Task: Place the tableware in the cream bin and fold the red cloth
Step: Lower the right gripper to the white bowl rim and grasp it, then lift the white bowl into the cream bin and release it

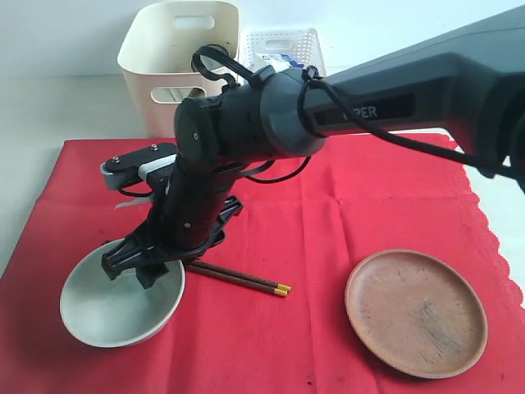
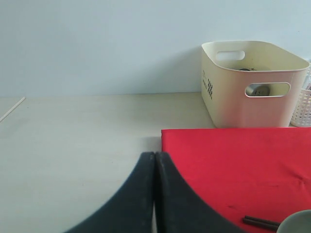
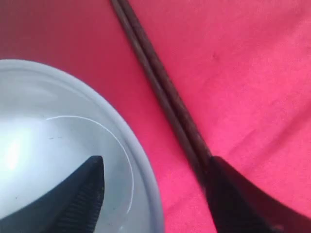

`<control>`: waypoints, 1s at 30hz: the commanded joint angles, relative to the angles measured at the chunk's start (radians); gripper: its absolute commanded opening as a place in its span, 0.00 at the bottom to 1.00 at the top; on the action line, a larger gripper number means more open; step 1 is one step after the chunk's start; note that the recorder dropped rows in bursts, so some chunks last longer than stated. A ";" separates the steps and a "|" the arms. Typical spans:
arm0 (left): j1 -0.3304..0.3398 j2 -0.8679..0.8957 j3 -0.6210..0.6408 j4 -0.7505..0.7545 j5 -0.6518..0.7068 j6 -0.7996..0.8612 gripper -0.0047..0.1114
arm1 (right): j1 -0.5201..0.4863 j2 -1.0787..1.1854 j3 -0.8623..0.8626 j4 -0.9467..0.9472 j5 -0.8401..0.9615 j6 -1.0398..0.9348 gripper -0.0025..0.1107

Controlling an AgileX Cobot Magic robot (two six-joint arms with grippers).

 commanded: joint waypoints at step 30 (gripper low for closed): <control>0.002 -0.006 -0.002 0.001 -0.001 -0.004 0.04 | 0.000 -0.122 0.000 -0.055 -0.126 -0.004 0.02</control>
